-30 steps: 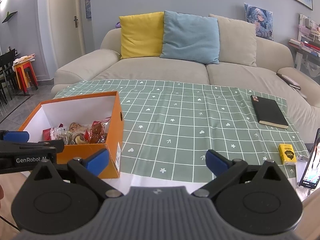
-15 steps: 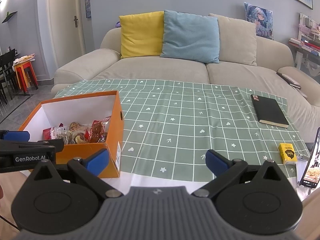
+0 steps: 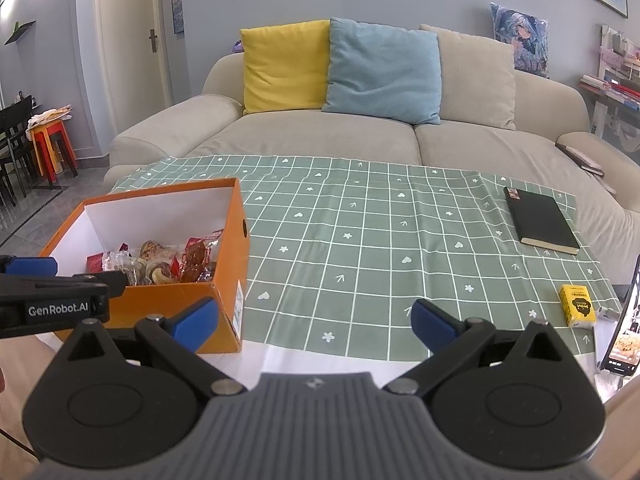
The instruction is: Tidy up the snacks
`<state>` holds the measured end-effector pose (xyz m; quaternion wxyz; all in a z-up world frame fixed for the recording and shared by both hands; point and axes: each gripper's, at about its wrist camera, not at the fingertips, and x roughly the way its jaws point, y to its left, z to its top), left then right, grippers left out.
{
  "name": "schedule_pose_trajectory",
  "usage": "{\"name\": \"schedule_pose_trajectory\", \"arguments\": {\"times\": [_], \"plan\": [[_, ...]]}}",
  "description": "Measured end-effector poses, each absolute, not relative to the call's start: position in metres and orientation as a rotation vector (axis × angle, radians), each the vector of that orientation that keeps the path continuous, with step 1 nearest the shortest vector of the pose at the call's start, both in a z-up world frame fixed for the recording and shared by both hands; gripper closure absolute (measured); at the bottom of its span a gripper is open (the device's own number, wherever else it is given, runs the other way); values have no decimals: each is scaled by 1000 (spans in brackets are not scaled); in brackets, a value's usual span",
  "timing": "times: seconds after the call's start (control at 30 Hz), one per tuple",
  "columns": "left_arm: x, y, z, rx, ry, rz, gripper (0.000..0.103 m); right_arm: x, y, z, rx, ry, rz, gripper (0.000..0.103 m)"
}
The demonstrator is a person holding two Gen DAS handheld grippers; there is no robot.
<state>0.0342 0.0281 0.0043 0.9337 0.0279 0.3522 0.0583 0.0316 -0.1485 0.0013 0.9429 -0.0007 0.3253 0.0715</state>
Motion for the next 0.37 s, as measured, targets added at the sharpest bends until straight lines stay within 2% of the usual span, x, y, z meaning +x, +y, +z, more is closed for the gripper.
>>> {"name": "schedule_pose_trajectory", "arguments": {"times": [0.37], "plan": [[34, 31, 5, 40, 718, 109, 8, 33, -148, -2, 0, 669, 147, 4]]}}
